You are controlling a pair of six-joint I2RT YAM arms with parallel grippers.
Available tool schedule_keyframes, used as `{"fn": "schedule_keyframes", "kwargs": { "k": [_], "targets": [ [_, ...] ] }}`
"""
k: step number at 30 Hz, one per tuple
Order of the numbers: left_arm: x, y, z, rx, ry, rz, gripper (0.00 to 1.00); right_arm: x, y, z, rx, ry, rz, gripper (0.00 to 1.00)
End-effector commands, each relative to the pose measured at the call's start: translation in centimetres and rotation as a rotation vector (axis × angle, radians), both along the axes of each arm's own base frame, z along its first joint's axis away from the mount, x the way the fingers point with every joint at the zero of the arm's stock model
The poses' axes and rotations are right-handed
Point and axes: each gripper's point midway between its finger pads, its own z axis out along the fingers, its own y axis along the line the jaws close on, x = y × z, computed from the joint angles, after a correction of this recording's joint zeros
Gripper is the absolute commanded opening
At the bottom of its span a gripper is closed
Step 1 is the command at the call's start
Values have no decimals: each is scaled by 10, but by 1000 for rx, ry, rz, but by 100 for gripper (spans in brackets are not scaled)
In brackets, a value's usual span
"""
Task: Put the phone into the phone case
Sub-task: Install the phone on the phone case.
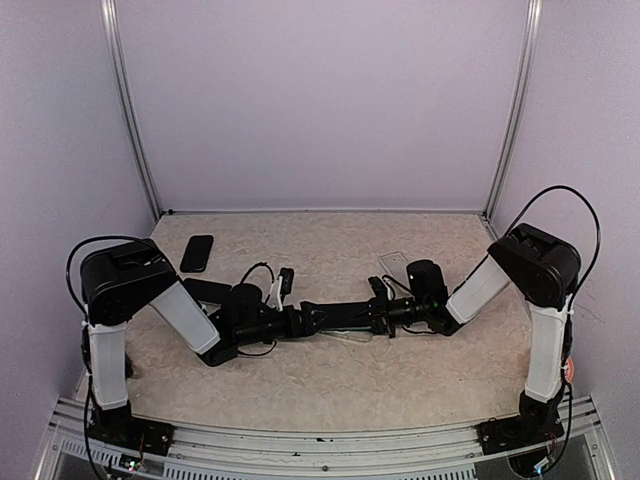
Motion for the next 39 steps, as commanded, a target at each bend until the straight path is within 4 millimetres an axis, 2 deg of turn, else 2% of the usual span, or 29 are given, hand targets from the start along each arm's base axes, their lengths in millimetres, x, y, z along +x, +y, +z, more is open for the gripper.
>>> {"fn": "schedule_keyframes", "kwargs": {
  "k": [1,9,13,20,32,39],
  "targets": [
    [-17,-14,-10,2,43,-77,99,2,6,1,17,-9,7,0],
    [-16,-7,-13,23,37,-47,99,0,6,-3,13,-1,11,0],
    [-8,3,0,24,-2,-10,99,-1,6,-4,14,1,13,0],
    [6,20,8,87,-31,57,99,0,5,-3,9,-6,10,0],
    [-3,2,-13,118,19,1,99,0,7,0,25,6,6,0],
    [-11,-7,-17,99,33,-31,99,-2,10,-2,30,20,7,0]
  ]
}}
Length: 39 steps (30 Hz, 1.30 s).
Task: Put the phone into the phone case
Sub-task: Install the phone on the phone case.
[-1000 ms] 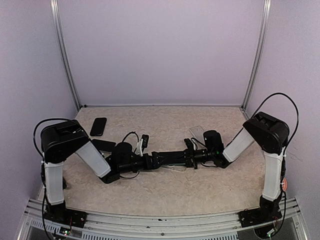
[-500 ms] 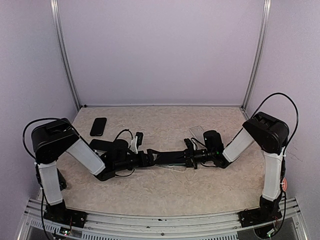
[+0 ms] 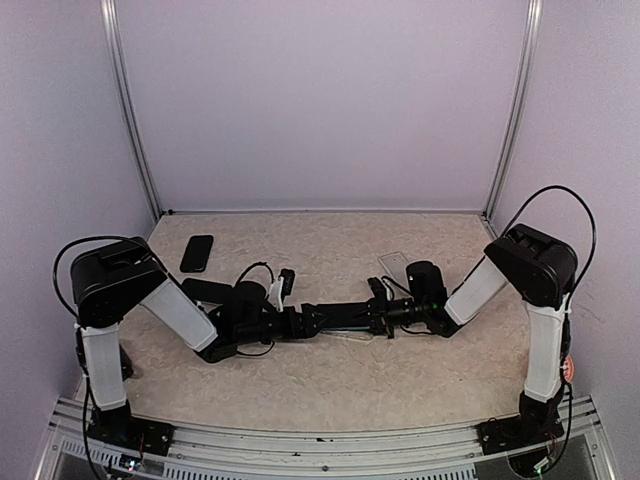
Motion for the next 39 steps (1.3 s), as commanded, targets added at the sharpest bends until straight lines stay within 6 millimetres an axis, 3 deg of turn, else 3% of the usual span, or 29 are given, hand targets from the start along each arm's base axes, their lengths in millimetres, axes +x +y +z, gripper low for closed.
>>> {"fn": "schedule_keyframes", "kwargs": {
  "k": [1,21,39],
  "targets": [
    [-10,-11,-8,-6,20,-47,99,-2,9,-2,18,5,10,0],
    [-8,-15,-11,-5,35,-72,99,-13,17,-8,53,-12,104,0],
    [2,11,-2,-24,37,-10,99,-12,10,46,186,-171,113,0]
  ]
}}
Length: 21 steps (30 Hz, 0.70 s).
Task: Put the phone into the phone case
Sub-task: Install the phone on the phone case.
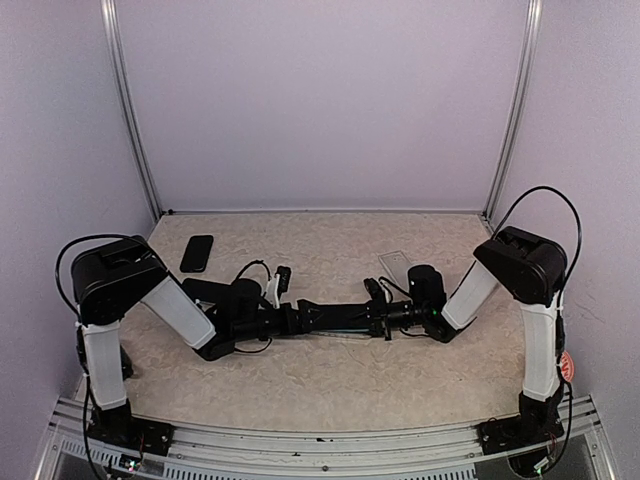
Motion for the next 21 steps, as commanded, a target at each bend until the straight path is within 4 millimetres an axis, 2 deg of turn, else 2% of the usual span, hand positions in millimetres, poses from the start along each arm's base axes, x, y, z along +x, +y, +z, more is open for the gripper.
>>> {"fn": "schedule_keyframes", "kwargs": {
  "k": [1,7,16,21],
  "targets": [
    [-6,7,-4,6,35,-12,99,-6,5,47,121,-142,47,0],
    [-3,12,5,0,32,4,99,-7,2,60,141,-214,49,0],
    [-16,-4,40,-131,-18,-138,99,-16,5,60,141,-284,105,0],
    [-23,-12,44,-177,-14,-196,98,-22,6,60,148,-298,126,0]
  ]
}}
